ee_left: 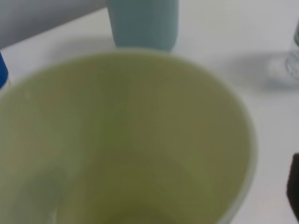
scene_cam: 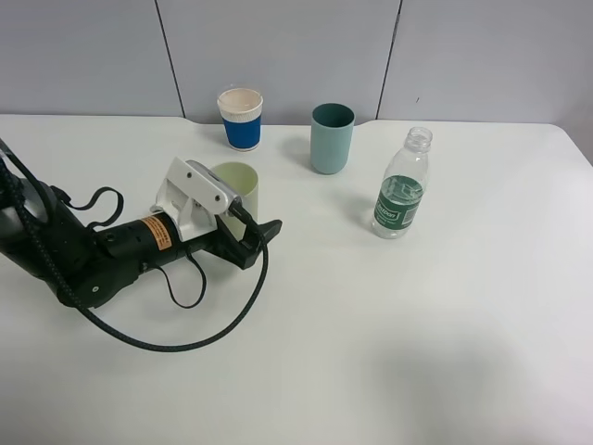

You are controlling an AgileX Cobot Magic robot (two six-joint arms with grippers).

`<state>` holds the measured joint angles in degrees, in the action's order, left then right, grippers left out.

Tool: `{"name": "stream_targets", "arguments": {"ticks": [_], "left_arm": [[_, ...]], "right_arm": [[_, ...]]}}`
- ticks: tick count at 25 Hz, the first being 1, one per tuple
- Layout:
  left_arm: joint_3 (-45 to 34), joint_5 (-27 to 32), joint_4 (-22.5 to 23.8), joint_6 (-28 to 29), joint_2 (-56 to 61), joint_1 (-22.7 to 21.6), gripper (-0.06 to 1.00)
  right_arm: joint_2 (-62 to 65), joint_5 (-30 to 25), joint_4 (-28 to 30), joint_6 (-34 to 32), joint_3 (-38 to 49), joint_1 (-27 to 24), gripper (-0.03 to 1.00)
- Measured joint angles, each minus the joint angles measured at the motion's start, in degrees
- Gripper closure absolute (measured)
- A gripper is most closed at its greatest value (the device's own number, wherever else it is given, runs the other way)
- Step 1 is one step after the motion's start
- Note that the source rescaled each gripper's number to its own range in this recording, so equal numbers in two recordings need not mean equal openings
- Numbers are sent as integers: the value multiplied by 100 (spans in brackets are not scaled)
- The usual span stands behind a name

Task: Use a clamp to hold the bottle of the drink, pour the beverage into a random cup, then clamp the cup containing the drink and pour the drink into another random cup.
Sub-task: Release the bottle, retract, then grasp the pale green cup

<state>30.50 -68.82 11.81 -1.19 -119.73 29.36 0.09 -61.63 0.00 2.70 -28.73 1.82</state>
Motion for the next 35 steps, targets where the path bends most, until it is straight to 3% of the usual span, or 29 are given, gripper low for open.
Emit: {"name": "stream_targets", "arguments": {"ticks": [7,9,10,11,12,14,26,35], "left_arm": [[0,-28,5,0,-39,0,-2],[0,-28,5,52,-39,0,24],[0,-28,-1,88,-39,0,49],[0,-28,-8,119,-39,0,80],[0,-57,-7,181,-39,0,94],[0,-51,7,209,-39,-16,90],[6,-19,120,239,-19,-78,90],[1,1056,-364,395,765,-78,90]], "right_arm": [[0,0,0,0,0,0,3],[0,0,0,0,0,0,3],[0,0,0,0,0,0,3],[0,0,0,0,0,0,3],[0,0,0,0,0,0,3],[0,0,0,0,0,0,3],[0,0,0,0,0,0,3],[0,0,0,0,0,0,3]]}}
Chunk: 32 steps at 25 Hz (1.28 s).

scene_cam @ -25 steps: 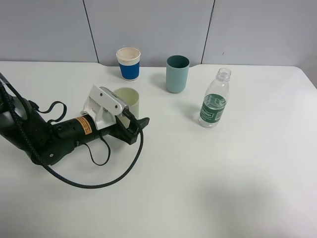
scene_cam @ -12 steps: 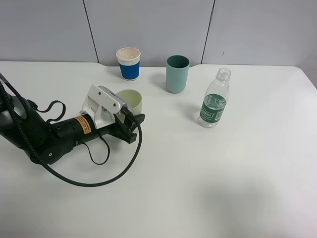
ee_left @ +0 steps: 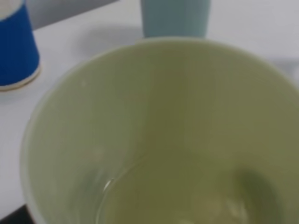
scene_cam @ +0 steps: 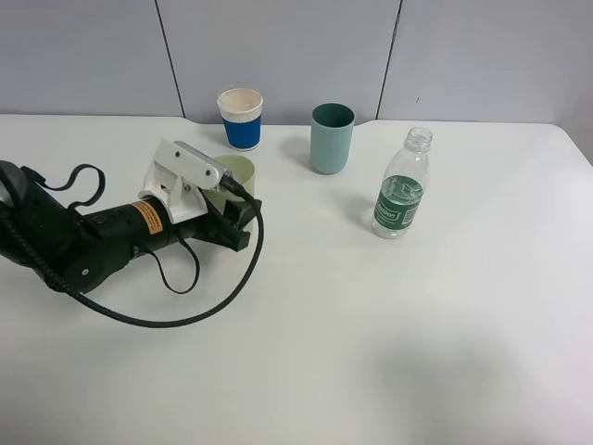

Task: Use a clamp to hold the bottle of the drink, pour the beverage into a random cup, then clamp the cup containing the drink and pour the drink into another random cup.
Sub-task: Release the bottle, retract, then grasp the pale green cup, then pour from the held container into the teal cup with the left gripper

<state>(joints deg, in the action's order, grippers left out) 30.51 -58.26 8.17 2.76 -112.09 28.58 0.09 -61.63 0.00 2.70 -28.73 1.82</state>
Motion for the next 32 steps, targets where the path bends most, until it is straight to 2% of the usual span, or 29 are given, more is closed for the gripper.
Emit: {"name": "stream_targets", "arguments": {"ticks": [2,7,13,16,19,26,29,32], "left_arm": [[-5,335,-340,11,250,0,90],[-10,936,-1575,-219,823,0,90],[-15,1327,-3068,-1558,1364,0,90],[-20,1378,-3667,-2326,1576,0,90],[-20,1441,-3833,-2770,1771,0,90],[22,1581,-3881,-3018,1967,0,90],[269,1925,-4169,-3285,1967,0,90],[583,2184,-4617,-3849,1967,68,90]], "right_arm": [[0,0,0,0,0,0,3],[0,0,0,0,0,0,3],[0,0,0,0,0,0,3],[0,0,0,0,0,0,3],[0,0,0,0,0,0,3],[0,0,0,0,0,0,3],[0,0,0,0,0,0,3],[0,0,0,0,0,0,3]]}}
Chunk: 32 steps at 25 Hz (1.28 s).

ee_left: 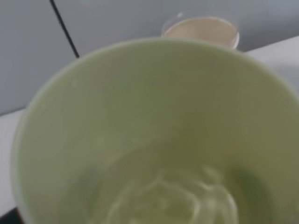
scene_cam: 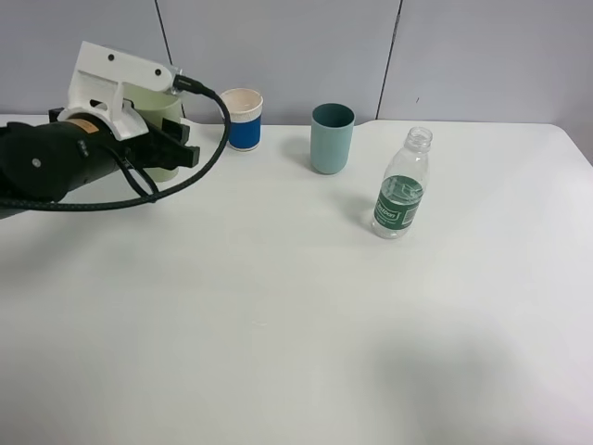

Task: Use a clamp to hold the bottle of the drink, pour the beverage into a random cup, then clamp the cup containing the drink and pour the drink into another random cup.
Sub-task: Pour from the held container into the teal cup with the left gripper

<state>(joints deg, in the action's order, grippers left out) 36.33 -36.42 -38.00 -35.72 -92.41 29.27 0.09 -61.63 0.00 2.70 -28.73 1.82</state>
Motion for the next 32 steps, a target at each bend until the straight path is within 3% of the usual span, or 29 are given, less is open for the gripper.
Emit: {"name": "stream_targets", "arguments": {"ticks": [9,21,26,32], "left_arm": [[855,95,-1948,-2910,-135,541,90],[2005,389,-3479,-5257,-905,1040,90],[2428,496,-3836,-5980,-1177,1071,90],[2747,521,-4038,-6166,-1385,1072,90]], "right_arm": [[0,0,0,-5,0,0,3],[0,0,0,-5,0,0,3],[0,0,0,-5,0,0,3],[0,0,0,-5,0,0,3]]}}
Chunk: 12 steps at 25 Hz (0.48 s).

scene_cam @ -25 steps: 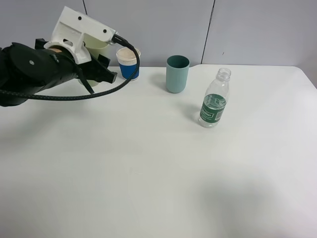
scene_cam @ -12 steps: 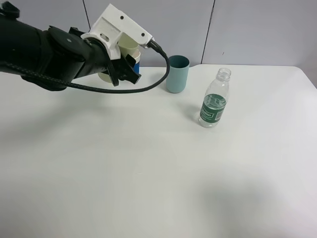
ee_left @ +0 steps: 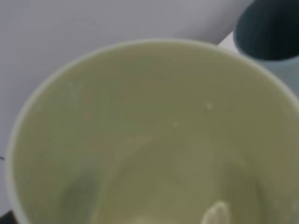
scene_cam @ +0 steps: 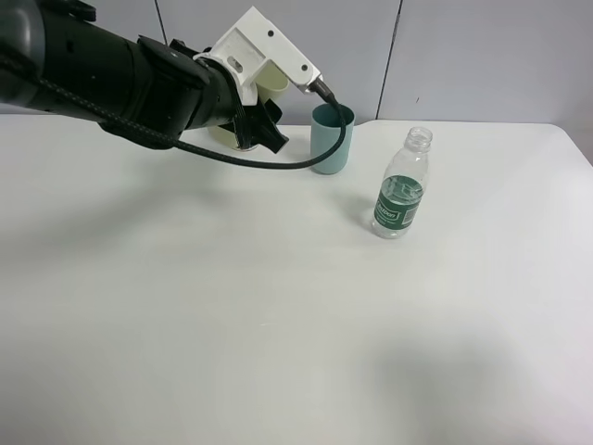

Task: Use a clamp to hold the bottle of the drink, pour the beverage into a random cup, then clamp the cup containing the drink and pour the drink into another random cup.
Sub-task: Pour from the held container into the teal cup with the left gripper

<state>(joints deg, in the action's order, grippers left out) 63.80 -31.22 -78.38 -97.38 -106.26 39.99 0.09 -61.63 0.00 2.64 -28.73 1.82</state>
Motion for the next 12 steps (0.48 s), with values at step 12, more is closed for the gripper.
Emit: {"name": "stream_targets", "arguments": {"ticks": [12], "left_arm": [[979,32,-505,-1013,-715,0,90]], "right_arm": [[0,0,0,0,0,0,3]]}}
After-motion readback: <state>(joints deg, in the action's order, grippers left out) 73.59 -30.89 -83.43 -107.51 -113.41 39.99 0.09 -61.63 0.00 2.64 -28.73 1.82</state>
